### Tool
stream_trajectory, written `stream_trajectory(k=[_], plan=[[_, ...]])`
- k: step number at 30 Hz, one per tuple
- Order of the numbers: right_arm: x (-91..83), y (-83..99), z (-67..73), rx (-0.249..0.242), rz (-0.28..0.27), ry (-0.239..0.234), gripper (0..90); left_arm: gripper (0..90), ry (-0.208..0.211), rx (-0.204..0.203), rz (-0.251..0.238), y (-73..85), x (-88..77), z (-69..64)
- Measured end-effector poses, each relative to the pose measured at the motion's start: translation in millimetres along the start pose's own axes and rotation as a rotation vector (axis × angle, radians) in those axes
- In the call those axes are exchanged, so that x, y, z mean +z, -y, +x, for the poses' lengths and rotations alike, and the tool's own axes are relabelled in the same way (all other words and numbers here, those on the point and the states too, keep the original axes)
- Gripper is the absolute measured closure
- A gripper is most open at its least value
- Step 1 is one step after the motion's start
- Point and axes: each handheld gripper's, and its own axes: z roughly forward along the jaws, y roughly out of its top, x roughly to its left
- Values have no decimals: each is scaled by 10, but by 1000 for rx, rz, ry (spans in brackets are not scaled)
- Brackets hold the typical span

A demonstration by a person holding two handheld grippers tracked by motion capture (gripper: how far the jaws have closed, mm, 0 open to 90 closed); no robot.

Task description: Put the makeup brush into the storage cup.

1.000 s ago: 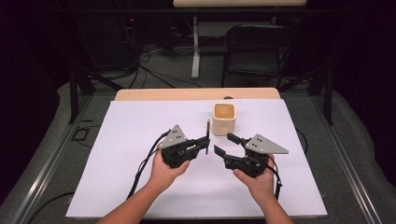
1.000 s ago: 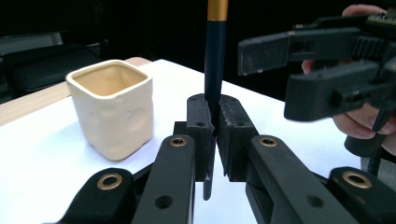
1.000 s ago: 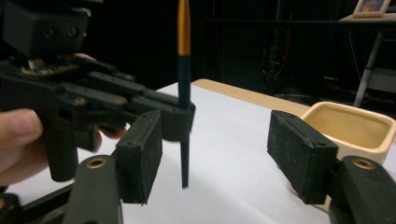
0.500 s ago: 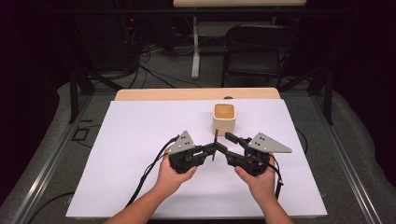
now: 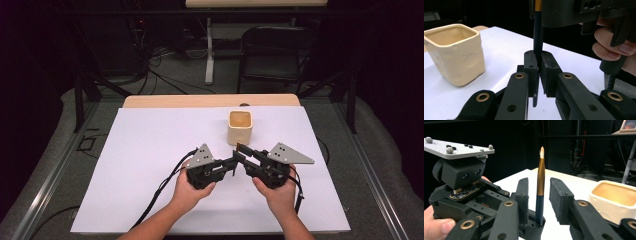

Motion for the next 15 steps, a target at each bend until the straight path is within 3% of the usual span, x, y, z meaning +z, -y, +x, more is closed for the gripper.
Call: stream_trajectory(k=[15], plan=[[-13,-1,-23,25,10,-6,771,837,4,10,8,9,10,-8]])
